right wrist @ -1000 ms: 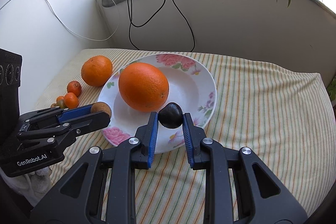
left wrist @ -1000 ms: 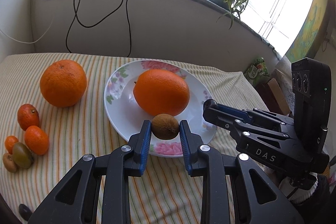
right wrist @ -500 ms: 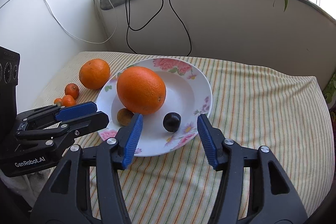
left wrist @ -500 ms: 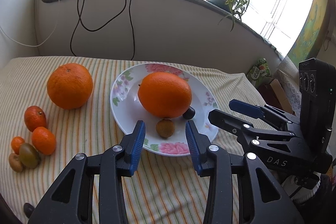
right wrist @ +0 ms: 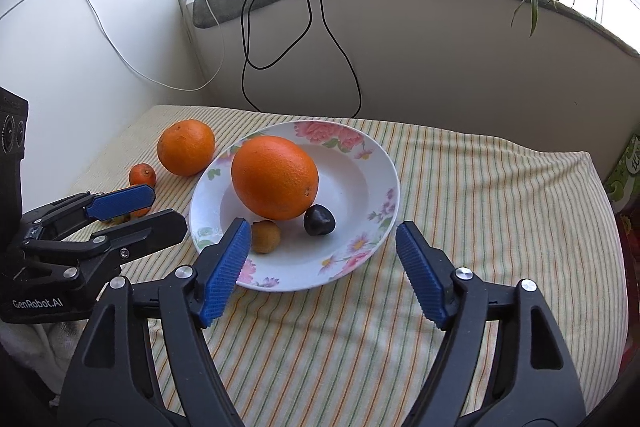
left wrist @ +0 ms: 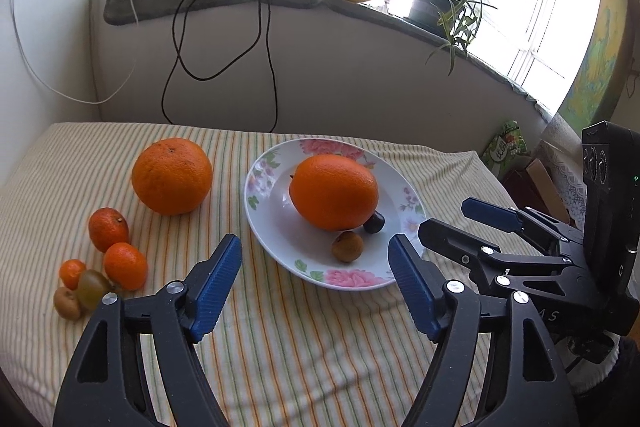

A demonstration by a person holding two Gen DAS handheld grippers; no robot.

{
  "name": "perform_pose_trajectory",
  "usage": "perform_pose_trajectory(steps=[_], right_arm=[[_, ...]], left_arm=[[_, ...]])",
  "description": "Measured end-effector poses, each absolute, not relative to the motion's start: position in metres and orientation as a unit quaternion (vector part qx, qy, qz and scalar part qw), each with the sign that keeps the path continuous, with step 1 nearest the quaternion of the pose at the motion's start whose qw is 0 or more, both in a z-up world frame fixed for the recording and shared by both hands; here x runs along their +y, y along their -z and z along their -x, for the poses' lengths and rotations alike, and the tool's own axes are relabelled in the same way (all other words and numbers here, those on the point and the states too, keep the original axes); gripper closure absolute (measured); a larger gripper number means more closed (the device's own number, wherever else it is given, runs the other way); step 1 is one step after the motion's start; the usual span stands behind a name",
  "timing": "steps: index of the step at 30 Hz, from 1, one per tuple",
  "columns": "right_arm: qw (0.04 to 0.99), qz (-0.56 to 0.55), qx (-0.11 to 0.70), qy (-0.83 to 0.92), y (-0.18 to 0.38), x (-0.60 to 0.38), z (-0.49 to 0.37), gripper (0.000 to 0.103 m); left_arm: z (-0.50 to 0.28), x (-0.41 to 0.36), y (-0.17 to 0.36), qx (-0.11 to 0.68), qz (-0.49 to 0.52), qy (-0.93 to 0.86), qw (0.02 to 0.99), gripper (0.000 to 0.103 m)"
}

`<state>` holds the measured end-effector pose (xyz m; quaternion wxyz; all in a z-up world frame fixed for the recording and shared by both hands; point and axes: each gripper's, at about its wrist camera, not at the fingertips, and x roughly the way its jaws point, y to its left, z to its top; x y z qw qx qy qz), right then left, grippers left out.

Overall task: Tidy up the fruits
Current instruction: 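Open both grippers over the plate and withdraw toward the remaining fruit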

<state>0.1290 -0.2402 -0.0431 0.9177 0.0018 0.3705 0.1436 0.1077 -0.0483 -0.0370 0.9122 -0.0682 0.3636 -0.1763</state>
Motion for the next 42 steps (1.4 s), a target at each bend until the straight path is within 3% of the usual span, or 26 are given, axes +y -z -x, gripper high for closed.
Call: perform_pose_trajectory(steps=[22,42], right_arm=[[0.916,0.003,0.363,-0.173,0.029,-0.203,-0.1,0.022],[0.889,0.031,0.367,-0.272,0.033,-0.12,-0.065,0.022]], left_arm=[[-0.073,0.004,0.021,0.336,0.072,0.139,0.929,0.027],[-0.054,0.118,0.05,0.359,0.102,0.064,0.925,0.029]])
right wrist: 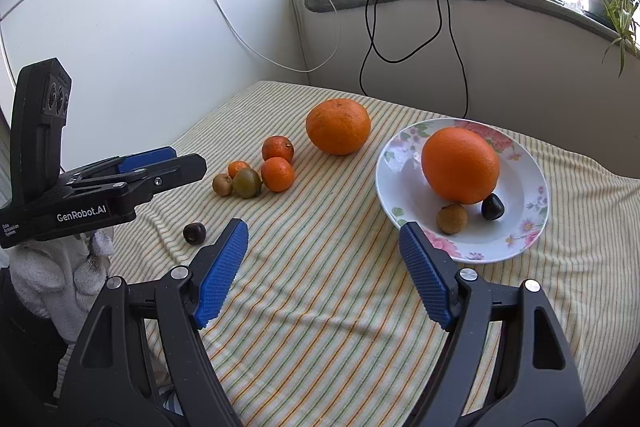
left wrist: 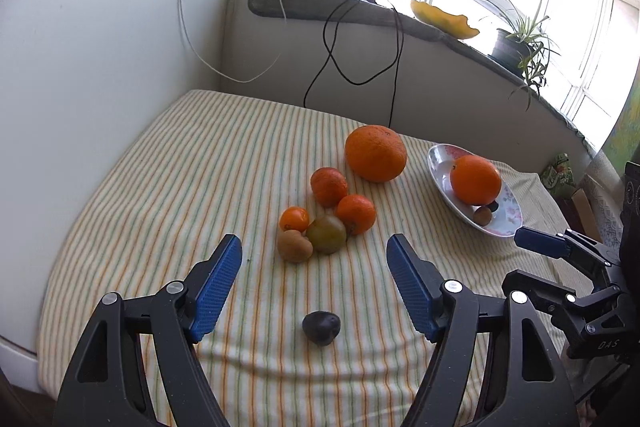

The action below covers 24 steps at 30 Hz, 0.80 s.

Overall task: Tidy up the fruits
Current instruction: 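Open both grippers over the plate and withdraw toward the remaining fruit, then grasp a kiwi with the left gripper while the right grasps a plum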

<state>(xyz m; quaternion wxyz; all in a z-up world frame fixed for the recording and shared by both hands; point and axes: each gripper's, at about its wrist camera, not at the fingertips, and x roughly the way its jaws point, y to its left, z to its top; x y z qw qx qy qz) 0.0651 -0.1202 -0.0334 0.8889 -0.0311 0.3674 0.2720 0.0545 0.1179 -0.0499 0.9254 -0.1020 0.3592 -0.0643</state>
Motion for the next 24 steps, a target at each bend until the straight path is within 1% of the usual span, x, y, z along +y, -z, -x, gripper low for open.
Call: perform_pose_trajectory(steps=[3,5,8,13,16,19,24], right_arm=[[0.882,0.041,0.369,-0.288,0.037,-0.107,-0.061,0.022],[0.878,0.044,0.372,-0.298,0.04,-0.097,-0.059,0.022],[0.87,0.049,0.377,-0.314,0.046,-0.083,-0.055,0.022],[0.857,0.061,0.385,-0.337,0.056,-0.06,-0.052,0.022],[0.85,0.072,0.389,-0.348,0.063,-0.045,-0.05,0.023],[0.843,0.078,0.395,-0.357,0.069,-0.035,-0.049,0.023],[0.833,0.08,0.406,-0.367,0.079,-0.023,-0.052,0.032]], left_arm=[[-0.055,0.135,0.057,0.367,0.108,0.058,0.922,0.035],[-0.055,0.143,0.061,0.372,0.113,0.058,0.919,0.042],[-0.058,0.152,0.067,0.379,0.123,0.063,0.915,0.049],[-0.064,0.153,0.074,0.388,0.13,0.081,0.909,0.055],[-0.068,0.149,0.078,0.393,0.132,0.09,0.905,0.055],[-0.072,0.147,0.082,0.399,0.134,0.097,0.902,0.058],[-0.081,0.141,0.089,0.408,0.133,0.108,0.897,0.062]])
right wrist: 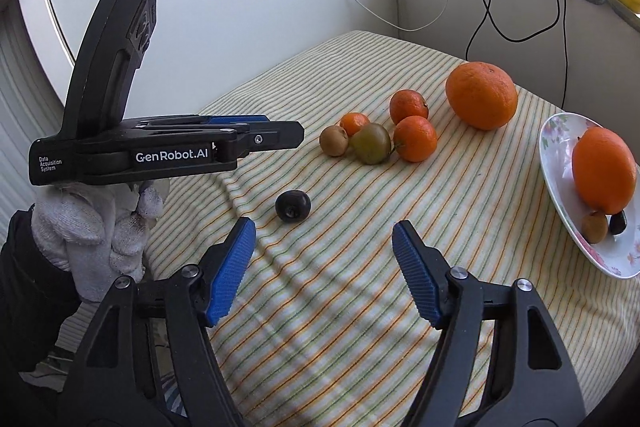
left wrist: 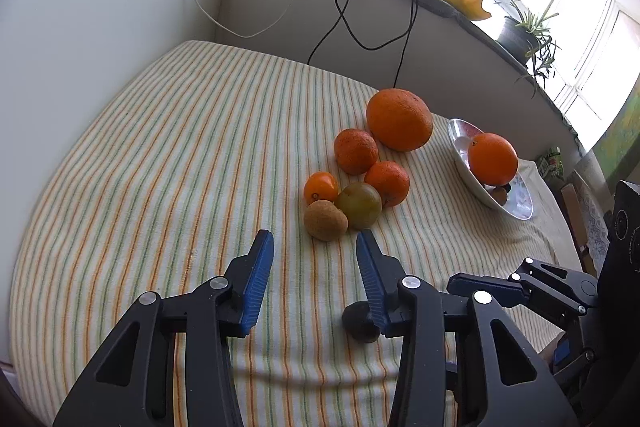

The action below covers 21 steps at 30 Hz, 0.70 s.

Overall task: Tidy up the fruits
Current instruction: 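Grasp a kiwi with the left gripper while the right grasps a plum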

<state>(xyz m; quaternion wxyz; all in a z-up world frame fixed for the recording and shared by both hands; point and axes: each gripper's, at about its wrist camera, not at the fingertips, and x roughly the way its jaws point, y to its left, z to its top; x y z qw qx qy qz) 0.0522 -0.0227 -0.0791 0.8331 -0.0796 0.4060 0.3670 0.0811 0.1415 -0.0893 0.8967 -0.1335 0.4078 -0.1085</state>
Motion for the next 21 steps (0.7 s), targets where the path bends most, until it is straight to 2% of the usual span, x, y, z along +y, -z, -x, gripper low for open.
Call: perform_pose_trajectory(steps=[6,13,21], right_arm=[[0.821,0.075,0.419,-0.382,0.09,-0.01,-0.057,0.043],[0.814,0.083,0.426,-0.387,0.097,0.003,-0.063,0.047],[0.808,0.087,0.437,-0.386,0.106,0.02,-0.073,0.058]], left_arm=[[-0.091,0.135,0.095,0.419,0.123,0.116,0.892,0.066],[-0.099,0.134,0.098,0.424,0.117,0.117,0.89,0.068],[-0.106,0.132,0.1,0.429,0.113,0.123,0.888,0.076]])
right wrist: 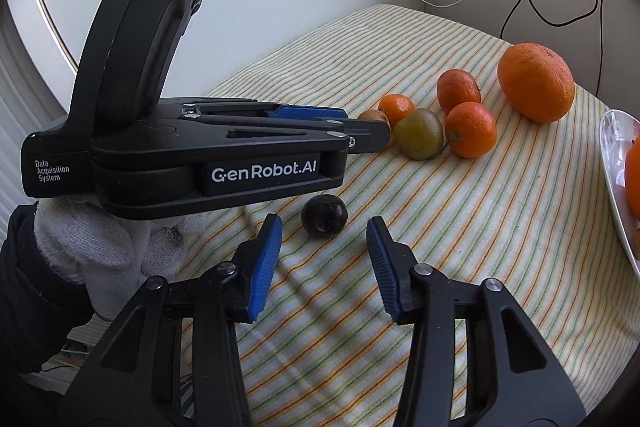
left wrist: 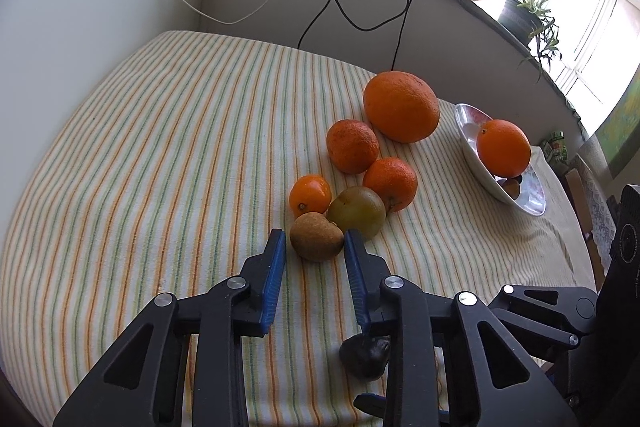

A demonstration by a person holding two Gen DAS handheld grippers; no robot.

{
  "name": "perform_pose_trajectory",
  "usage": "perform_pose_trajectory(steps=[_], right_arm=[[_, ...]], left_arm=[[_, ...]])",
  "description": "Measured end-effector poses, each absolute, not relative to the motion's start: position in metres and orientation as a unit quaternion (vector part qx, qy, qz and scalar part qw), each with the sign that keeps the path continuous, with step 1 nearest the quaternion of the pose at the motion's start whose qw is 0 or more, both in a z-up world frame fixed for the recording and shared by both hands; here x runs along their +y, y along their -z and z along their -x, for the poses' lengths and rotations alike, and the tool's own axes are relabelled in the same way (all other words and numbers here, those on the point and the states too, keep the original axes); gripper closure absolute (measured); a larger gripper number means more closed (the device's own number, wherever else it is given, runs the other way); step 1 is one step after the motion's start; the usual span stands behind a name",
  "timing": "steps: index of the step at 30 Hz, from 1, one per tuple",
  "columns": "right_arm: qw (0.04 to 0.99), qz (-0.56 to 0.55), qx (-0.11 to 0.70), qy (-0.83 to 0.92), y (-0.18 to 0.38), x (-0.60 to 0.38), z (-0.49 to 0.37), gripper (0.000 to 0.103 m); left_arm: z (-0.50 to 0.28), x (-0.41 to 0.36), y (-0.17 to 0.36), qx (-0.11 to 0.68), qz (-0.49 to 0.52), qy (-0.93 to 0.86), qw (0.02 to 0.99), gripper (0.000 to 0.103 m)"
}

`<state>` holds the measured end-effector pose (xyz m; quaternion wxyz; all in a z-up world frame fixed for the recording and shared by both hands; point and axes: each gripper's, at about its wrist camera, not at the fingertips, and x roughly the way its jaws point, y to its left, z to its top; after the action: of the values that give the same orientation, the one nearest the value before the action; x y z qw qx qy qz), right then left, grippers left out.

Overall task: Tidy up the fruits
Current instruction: 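Grasp a kiwi with the left gripper while the right grasps a plum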

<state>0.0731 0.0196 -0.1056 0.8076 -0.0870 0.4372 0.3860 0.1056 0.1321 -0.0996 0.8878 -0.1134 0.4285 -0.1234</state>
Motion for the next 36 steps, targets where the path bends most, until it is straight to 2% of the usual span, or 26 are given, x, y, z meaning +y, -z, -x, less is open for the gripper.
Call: perform_pose_trajectory(steps=[11,18,36], right_arm=[[0.804,0.093,0.443,-0.385,0.115,0.034,-0.081,0.062],[0.803,0.088,0.449,-0.381,0.119,0.044,-0.087,0.077],[0.823,0.059,0.425,-0.371,0.092,-0.009,-0.074,0.078]], left_arm=[[-0.107,0.129,0.1,0.427,0.105,0.122,0.89,0.077],[-0.105,0.129,0.099,0.425,0.109,0.121,0.89,0.078],[-0.09,0.117,0.077,0.405,0.111,0.127,0.899,0.077]])
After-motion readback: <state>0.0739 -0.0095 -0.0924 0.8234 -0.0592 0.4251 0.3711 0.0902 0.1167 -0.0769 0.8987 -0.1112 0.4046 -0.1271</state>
